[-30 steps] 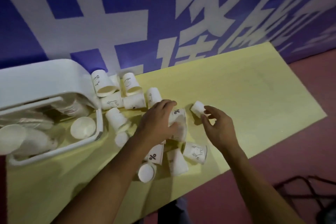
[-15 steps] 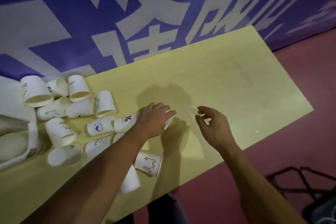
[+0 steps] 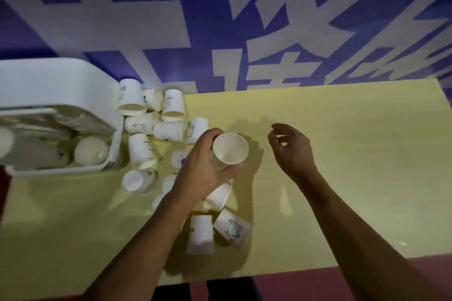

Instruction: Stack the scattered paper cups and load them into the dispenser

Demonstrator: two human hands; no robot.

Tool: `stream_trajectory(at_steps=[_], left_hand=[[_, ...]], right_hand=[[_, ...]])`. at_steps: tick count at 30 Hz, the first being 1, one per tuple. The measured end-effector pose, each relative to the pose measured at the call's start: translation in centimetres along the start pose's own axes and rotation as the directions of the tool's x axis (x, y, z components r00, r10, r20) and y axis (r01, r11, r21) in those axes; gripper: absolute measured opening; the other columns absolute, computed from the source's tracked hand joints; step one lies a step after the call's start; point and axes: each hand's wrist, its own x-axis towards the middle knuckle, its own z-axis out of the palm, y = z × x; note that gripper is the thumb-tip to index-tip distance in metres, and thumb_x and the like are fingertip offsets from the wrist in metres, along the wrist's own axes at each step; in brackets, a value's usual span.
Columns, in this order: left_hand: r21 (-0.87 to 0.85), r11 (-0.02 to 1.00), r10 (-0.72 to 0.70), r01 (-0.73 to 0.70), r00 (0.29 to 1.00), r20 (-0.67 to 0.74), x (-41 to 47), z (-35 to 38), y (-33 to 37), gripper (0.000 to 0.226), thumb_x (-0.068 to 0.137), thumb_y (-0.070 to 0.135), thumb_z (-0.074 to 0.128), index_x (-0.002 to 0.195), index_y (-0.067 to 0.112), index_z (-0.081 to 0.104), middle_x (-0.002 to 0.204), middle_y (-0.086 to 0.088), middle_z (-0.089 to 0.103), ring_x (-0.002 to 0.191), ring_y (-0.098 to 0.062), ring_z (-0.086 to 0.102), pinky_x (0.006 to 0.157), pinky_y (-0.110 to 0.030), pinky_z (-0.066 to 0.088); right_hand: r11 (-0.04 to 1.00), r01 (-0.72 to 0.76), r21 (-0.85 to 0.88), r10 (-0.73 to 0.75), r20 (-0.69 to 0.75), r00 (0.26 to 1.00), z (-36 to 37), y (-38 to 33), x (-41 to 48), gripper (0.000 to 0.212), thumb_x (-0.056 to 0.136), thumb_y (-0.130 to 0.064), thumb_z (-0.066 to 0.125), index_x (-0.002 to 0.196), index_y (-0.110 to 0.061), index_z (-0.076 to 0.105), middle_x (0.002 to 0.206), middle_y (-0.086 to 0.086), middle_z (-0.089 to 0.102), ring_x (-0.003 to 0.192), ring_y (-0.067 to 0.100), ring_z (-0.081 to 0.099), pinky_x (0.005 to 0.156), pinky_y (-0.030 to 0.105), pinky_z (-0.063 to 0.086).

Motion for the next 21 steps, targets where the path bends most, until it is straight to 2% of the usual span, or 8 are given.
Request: stream_trajectory(at_steps=[3, 6, 9, 12, 14, 16, 18, 21], left_hand=[[-0.096, 0.991, -0.098, 0.089, 0.991, -0.088, -1.6, -4.6, -2.5, 0.082, 0.066, 0.066, 0.082, 0.134, 0.035, 0.049, 0.130, 0.017, 0.056, 0.118, -0.003, 0.054, 0.091, -0.025, 0.049], [-0.112, 0.988, -0.122, 0.105, 0.980, -0.156, -3.2, -8.0, -4.6, 0.079, 0.075, 0.064, 0.077, 0.139, 0.030, 0.047, 0.133, 0.012, 0.055, 0.123, -0.009, 0.053, 0.098, -0.027, 0.048], [-0.159, 0.984, -0.111, 0.081, 0.976, -0.187, -4.5, -10.0, -5.7, 0.069, 0.082, 0.055, 0.073, 0.139, 0.027, 0.048, 0.132, 0.011, 0.058, 0.123, -0.011, 0.056, 0.100, -0.032, 0.049], [-0.204, 0.974, -0.138, 0.099, 0.973, -0.185, -5.6, -11.0, -6.3, 0.066, 0.079, 0.043, 0.079, 0.136, 0.028, 0.049, 0.126, 0.014, 0.061, 0.119, -0.012, 0.060, 0.093, -0.035, 0.054], [-0.205, 0.971, -0.161, 0.121, 0.968, -0.192, -6.0, -11.5, -6.7, 0.066, 0.077, 0.035, 0.084, 0.134, 0.028, 0.050, 0.122, 0.017, 0.062, 0.115, -0.009, 0.061, 0.091, -0.032, 0.055], [-0.195, 0.971, -0.175, 0.138, 0.966, -0.191, -6.4, -12.3, -7.1, 0.067, 0.076, 0.028, 0.089, 0.131, 0.030, 0.050, 0.120, 0.018, 0.062, 0.112, -0.005, 0.061, 0.088, -0.026, 0.054], [-0.183, 0.972, -0.180, 0.146, 0.965, -0.188, -6.7, -13.1, -7.6, 0.070, 0.073, 0.030, 0.090, 0.129, 0.034, 0.049, 0.119, 0.018, 0.061, 0.111, -0.005, 0.060, 0.084, -0.024, 0.051], [-0.159, 0.979, -0.155, 0.127, 0.972, -0.179, -7.1, -14.9, -8.5, 0.071, 0.073, 0.028, 0.091, 0.129, 0.037, 0.048, 0.120, 0.019, 0.059, 0.111, -0.005, 0.059, 0.086, -0.028, 0.049]], right_hand=[[1.000, 0.003, 0.002, -0.004, 0.234, 0.972, 3.2, -2.8, 1.4, 0.049, 0.090, -0.041, 0.074, 0.133, -0.019, 0.064, 0.120, -0.004, 0.070, 0.094, 0.012, 0.066, 0.084, 0.026, 0.051], [0.976, 0.046, -0.212, 0.083, 0.561, 0.824, 5.8, -4.5, 1.5, 0.086, 0.075, -0.054, 0.085, 0.146, -0.021, 0.050, 0.136, -0.002, 0.056, 0.118, 0.019, 0.056, 0.096, 0.034, 0.047], [0.914, 0.187, -0.360, 0.132, 0.700, 0.702, 7.3, -4.2, 0.6, 0.081, 0.071, -0.055, 0.087, 0.142, -0.032, 0.054, 0.131, -0.003, 0.054, 0.126, 0.024, 0.050, 0.107, 0.045, 0.045], [0.919, 0.128, -0.372, 0.179, 0.686, 0.705, 8.1, -2.9, 0.0, 0.090, 0.055, -0.065, 0.089, 0.136, -0.039, 0.058, 0.123, -0.004, 0.062, 0.120, 0.024, 0.055, 0.102, 0.044, 0.051], [0.926, 0.111, -0.361, 0.178, 0.677, 0.714, 8.7, -1.5, 0.1, 0.085, 0.054, -0.061, 0.090, 0.131, -0.036, 0.061, 0.114, -0.004, 0.064, 0.112, 0.023, 0.060, 0.095, 0.042, 0.055], [0.940, 0.082, -0.331, 0.166, 0.654, 0.738, 8.8, -1.8, -0.1, 0.073, 0.061, -0.048, 0.092, 0.127, -0.032, 0.065, 0.110, -0.004, 0.069, 0.105, 0.019, 0.065, 0.087, 0.034, 0.056], [0.949, 0.030, -0.313, 0.168, 0.586, 0.792, 8.5, -2.1, -0.4, 0.059, 0.071, -0.033, 0.091, 0.123, -0.022, 0.066, 0.107, -0.003, 0.068, 0.101, 0.021, 0.066, 0.077, 0.031, 0.052], [0.964, -0.073, -0.257, 0.175, 0.399, 0.900, 7.9, -2.7, -1.2, 0.071, 0.071, -0.033, 0.092, 0.130, -0.016, 0.057, 0.117, 0.001, 0.063, 0.097, 0.023, 0.064, 0.074, 0.031, 0.046]])
